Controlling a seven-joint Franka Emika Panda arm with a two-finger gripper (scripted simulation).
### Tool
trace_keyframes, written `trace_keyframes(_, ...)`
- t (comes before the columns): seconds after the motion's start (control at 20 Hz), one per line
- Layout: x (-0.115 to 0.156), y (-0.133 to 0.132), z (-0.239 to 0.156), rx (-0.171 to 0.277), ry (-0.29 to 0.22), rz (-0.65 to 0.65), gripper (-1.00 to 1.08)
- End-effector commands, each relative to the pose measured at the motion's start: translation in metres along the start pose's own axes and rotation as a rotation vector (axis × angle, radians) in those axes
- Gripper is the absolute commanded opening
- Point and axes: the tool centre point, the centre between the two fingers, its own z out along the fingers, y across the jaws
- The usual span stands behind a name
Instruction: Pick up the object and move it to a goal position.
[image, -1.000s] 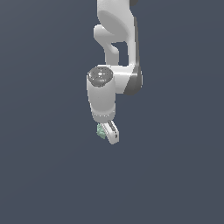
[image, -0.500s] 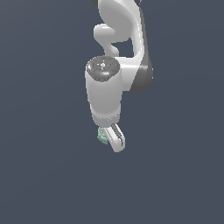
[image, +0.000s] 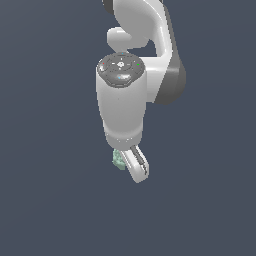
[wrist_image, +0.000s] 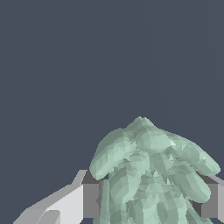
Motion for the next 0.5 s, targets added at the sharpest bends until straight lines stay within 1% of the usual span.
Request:
trace_keyframes(0.0, 0.0012, -0.0047, -0.0046, 0.000, 0.000, 0.000, -1.00)
trace_keyframes(0.45, 0.0028, -0.0113, -0.0106, 0.000, 0.000, 0.000, -1.00)
